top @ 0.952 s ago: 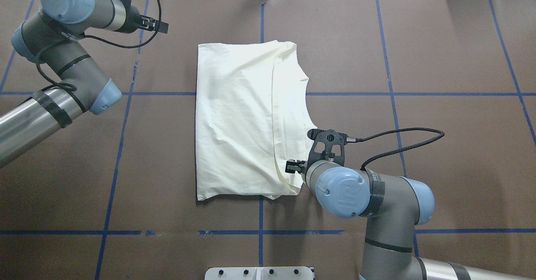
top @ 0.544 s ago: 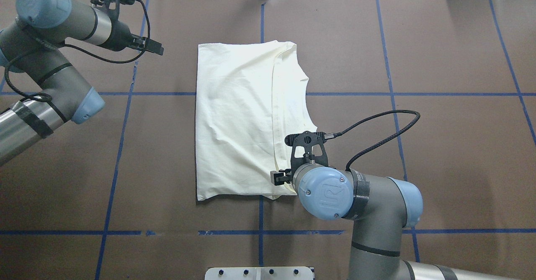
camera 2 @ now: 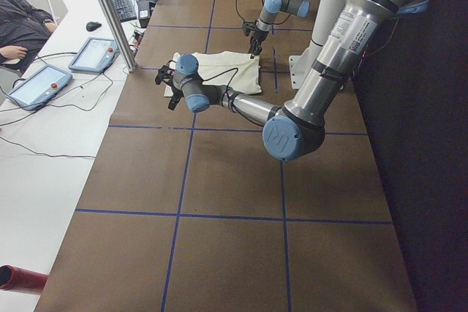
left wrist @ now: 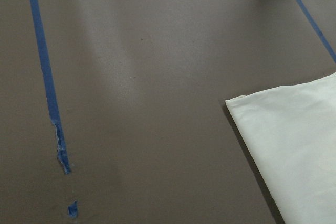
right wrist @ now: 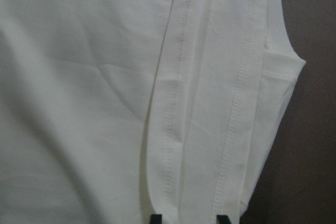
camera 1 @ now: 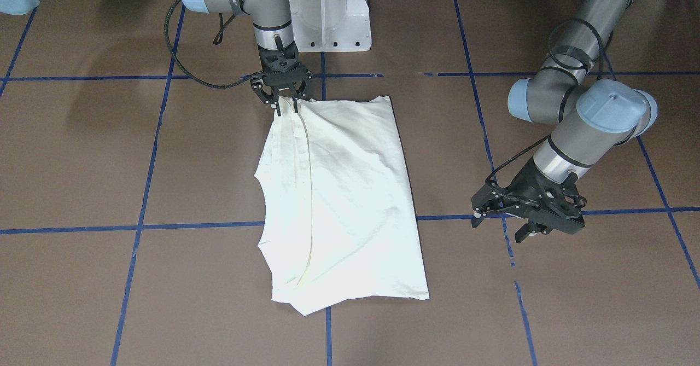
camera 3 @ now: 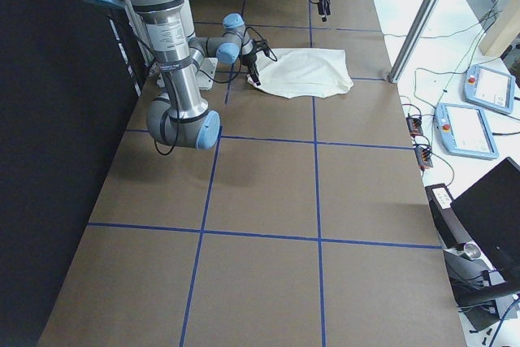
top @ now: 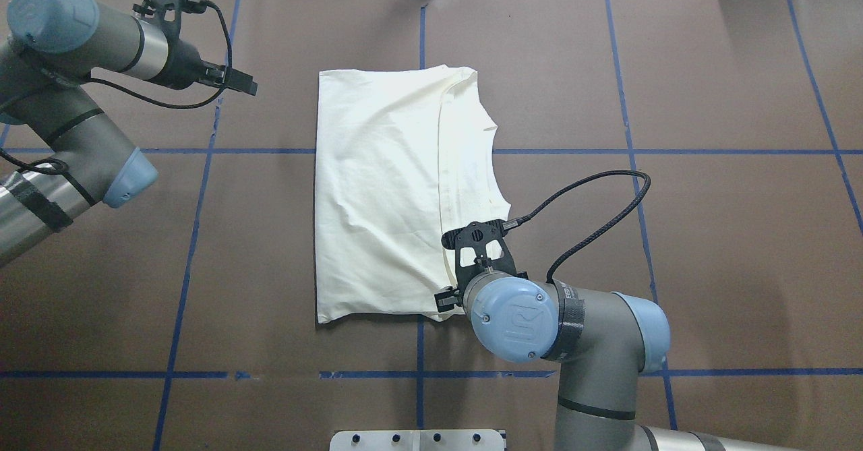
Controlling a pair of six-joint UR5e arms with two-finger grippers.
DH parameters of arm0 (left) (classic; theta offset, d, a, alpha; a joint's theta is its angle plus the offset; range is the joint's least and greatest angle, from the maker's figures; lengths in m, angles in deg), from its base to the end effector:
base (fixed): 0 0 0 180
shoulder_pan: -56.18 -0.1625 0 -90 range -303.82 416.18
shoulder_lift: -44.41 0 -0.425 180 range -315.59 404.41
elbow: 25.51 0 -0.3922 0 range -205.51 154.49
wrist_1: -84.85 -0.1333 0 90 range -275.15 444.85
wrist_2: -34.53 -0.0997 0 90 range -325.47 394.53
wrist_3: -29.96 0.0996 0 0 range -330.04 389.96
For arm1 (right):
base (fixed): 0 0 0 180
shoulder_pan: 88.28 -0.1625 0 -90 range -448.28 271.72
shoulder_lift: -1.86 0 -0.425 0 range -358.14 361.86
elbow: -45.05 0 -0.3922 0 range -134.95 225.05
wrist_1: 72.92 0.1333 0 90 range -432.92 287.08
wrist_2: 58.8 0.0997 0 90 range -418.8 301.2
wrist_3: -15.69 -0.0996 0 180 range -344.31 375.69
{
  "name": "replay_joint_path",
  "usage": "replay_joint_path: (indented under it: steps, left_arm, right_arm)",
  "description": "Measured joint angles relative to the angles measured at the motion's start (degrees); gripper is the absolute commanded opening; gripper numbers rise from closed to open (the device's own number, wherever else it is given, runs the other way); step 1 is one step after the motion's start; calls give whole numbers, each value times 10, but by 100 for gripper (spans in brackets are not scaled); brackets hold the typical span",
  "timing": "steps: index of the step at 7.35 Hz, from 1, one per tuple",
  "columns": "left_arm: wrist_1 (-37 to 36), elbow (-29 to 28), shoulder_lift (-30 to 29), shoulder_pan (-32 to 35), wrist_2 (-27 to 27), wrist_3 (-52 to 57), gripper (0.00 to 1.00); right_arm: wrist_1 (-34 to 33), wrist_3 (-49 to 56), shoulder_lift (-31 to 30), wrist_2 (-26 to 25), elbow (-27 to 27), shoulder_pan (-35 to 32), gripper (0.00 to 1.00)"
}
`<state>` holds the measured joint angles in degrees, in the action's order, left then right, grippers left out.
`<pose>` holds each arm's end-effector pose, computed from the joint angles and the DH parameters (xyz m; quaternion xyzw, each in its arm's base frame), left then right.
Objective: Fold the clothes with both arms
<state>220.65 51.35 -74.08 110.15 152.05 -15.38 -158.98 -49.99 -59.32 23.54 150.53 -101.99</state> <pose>0.3449 -0.6226 0.3875 0.2412 0.4774 0.0527 0.8433 -0.5730 -0.2907 0.2523 0.1905 -0.3656 -0.0570 0.9093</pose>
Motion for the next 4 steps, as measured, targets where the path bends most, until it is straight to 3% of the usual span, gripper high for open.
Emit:
replay_joint_path:
  steps: [3,4]
  left_arm:
    - [0,0,0,0,0,0,100]
    - [0,1,0,0,0,0,100]
  right_arm:
    - [3,12,1,0,-1,5,21]
    - [4,13,1,0,-1,6,0]
